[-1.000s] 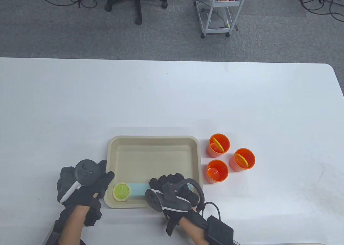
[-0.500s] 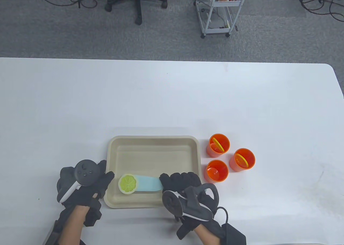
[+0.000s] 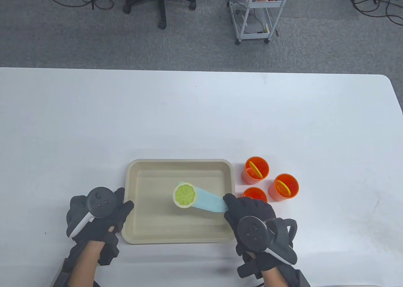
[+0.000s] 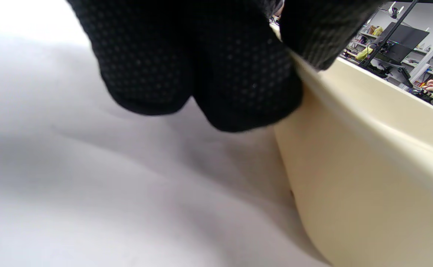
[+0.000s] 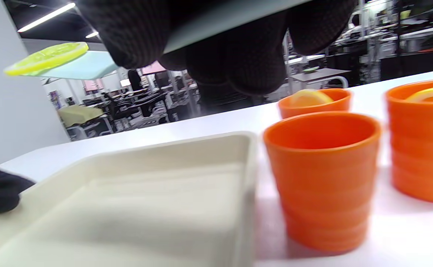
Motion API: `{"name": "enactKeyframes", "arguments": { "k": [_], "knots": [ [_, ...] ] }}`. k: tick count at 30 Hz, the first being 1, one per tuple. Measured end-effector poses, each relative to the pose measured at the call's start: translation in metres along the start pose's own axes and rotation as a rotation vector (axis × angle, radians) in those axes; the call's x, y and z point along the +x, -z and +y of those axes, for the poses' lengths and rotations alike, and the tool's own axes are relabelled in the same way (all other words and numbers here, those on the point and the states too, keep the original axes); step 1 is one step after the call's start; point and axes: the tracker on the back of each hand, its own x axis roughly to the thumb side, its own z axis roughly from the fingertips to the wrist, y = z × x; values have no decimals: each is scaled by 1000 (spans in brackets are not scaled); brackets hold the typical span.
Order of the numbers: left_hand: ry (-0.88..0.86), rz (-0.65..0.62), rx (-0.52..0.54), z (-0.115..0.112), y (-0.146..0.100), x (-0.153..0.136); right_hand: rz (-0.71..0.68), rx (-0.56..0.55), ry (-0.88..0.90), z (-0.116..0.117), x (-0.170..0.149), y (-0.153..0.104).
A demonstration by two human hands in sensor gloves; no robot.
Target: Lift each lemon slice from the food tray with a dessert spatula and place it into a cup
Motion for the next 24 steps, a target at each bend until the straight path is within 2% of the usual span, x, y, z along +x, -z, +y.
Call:
{"name": "enactKeyframes", "arguments": {
  "k": [4, 11, 18, 24],
  "knots": [
    [-4, 1, -1, 0, 0, 0, 109, -41, -64, -11, -27, -5],
    [-10, -2, -4, 0, 0, -1, 266, -20, 69, -20, -82, -19],
    [-9, 0, -1, 0, 0, -1, 403, 23, 163, -20, -118, -29],
    [-8, 1, -1, 0, 0, -1, 437, 14, 227, -18, -136, -34]
  ]
}}
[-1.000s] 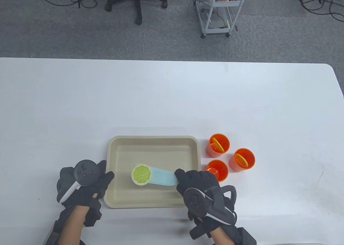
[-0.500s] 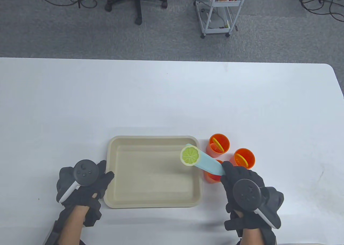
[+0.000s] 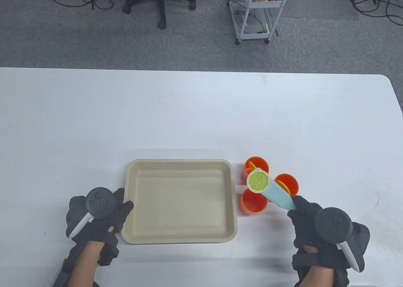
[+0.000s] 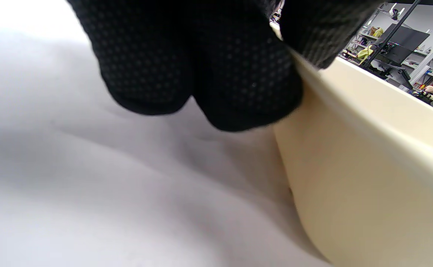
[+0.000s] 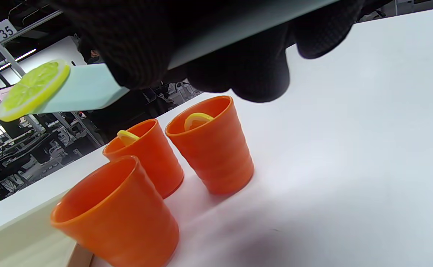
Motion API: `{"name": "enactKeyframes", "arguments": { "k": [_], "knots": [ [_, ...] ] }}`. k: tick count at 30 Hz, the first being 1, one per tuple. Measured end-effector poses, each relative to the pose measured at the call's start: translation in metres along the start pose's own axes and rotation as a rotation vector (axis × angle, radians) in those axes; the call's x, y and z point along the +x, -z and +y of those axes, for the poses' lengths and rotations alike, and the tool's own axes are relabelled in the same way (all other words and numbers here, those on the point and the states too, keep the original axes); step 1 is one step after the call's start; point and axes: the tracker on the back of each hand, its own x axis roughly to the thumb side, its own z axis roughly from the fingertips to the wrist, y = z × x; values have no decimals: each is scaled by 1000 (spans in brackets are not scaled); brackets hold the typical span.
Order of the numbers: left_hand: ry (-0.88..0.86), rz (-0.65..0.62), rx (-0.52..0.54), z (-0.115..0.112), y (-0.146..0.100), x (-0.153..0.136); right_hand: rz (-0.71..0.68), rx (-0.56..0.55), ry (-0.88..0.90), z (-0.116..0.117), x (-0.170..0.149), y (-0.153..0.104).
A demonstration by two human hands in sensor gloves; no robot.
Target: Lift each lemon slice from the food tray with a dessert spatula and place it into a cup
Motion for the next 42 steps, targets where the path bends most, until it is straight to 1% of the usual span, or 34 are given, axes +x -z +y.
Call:
{"name": "enactKeyframes", "arguments": {
  "k": [6, 16, 32, 36, 38, 42],
  "knots": [
    [1, 0, 0, 0, 0, 0, 45, 13, 10, 1, -9, 2],
    [3, -1, 0, 0, -1, 0, 104, 38, -17, 3, -13, 4],
    [3, 0, 0, 0, -1, 1, 143, 31, -45, 2, -13, 4],
    [3, 1, 0, 0, -1, 1, 124, 25, -46, 2, -8, 4],
    [3, 1, -2, 0, -1, 1, 94, 12, -60, 2, 0, 3],
    [1, 2, -3, 0, -1, 1, -34, 0, -114, 6, 33, -1]
  ]
}}
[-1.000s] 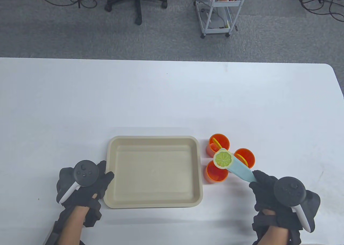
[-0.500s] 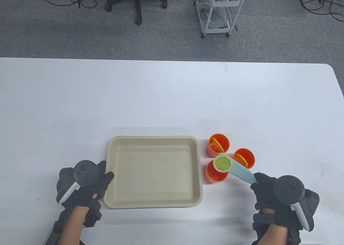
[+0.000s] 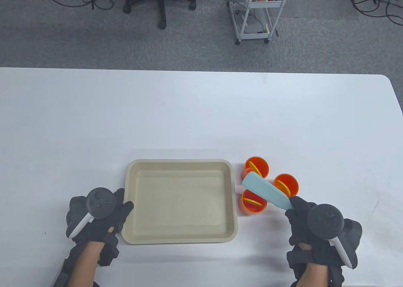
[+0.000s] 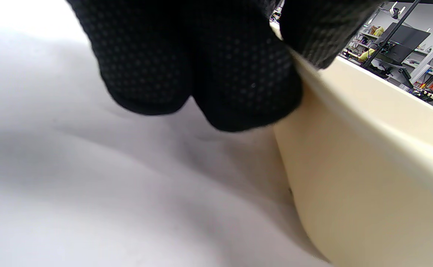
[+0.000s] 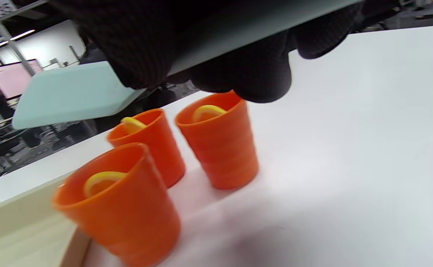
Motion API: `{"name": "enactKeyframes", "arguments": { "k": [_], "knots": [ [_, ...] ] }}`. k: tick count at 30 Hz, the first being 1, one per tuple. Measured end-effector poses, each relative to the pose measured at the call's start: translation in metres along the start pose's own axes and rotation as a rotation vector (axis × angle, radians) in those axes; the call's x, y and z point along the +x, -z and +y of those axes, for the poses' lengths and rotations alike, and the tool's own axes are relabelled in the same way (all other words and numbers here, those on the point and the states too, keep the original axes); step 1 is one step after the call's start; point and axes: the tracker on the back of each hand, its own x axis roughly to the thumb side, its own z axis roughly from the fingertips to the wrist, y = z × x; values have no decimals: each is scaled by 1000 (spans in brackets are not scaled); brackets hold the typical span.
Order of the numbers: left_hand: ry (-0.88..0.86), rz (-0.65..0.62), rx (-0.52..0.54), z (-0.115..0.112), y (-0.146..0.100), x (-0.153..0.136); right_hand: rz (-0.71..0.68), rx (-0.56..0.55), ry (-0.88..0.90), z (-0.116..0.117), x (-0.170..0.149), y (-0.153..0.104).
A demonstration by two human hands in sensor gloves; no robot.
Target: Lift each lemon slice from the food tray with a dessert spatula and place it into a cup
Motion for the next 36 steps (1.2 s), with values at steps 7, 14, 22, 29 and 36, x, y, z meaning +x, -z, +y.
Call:
{"name": "enactKeyframes", "arguments": {
  "k": [7, 14, 22, 29, 36],
  "knots": [
    [0, 1, 0, 0, 0, 0, -248, -46, -114, 15, 69, -12],
    [2, 1, 1, 0, 0, 0, -397, -33, -283, 53, 127, -20],
    [5, 0, 0, 0, 0, 0, -388, 59, -384, 102, 164, -18],
    [8, -1, -1, 0, 0, 1, -380, 122, -446, 122, 170, -11],
    [7, 0, -1, 0, 0, 1, -387, 160, -494, 132, 169, -9]
  ]
}}
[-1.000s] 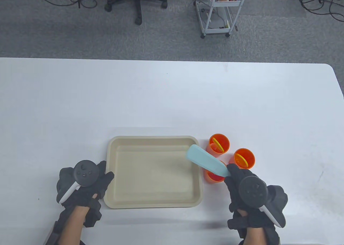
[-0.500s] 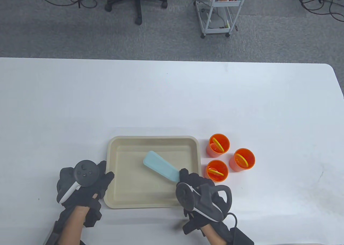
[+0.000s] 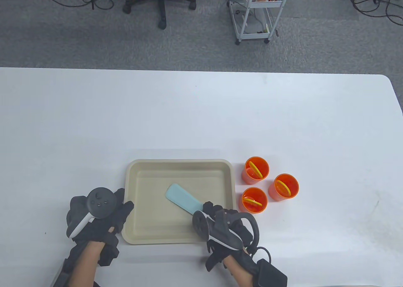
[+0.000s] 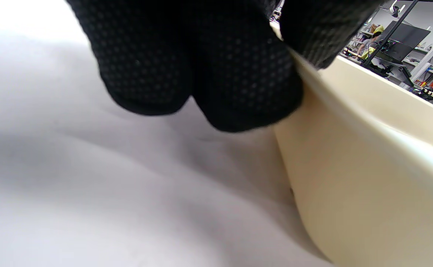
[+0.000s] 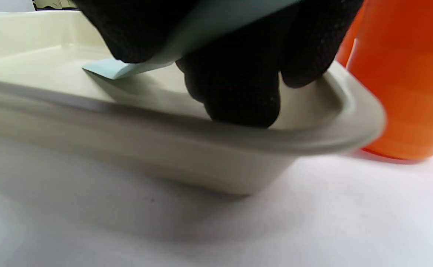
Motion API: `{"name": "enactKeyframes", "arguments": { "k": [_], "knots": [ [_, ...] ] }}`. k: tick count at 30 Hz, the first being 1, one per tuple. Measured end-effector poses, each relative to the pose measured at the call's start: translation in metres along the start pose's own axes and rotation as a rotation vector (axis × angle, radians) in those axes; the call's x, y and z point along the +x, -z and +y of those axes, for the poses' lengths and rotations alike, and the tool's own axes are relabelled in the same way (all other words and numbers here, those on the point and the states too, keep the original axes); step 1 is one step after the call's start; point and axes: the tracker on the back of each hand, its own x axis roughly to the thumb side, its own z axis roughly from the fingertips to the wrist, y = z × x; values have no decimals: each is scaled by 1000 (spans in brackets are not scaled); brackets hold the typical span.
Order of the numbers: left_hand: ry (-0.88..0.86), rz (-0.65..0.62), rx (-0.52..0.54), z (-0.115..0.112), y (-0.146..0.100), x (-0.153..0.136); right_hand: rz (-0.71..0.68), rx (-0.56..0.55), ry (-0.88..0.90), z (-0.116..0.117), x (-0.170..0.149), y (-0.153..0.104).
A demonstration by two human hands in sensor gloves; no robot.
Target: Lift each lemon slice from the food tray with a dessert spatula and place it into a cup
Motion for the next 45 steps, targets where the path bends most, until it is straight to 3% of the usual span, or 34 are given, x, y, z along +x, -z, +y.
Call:
{"name": "enactKeyframes", "arguments": {
  "k": [8, 13, 15, 21, 24, 27, 33, 45],
  "knots": [
    [-3, 2, -1, 0, 0, 0, -6, 66, -67, 3, 6, -5],
    [102, 11, 54, 8, -8, 3, -18, -71, -17, -14, 1, -19],
    [149, 3, 142, 16, -17, 6, -24, -135, 20, -22, -3, -27],
    [200, -116, 577, 43, -61, 26, 7, -555, 133, -49, -19, -61],
    [206, -199, 757, 50, -83, 37, 31, -687, 177, -54, -27, -72],
    [230, -256, 851, 50, -96, 44, 46, -732, 189, -54, -33, -74],
    [330, -311, 901, 43, -100, 51, 92, -773, 208, -53, -41, -77],
    [353, -269, 865, 42, -91, 46, 144, -711, 199, -44, -50, -62]
  ]
}}
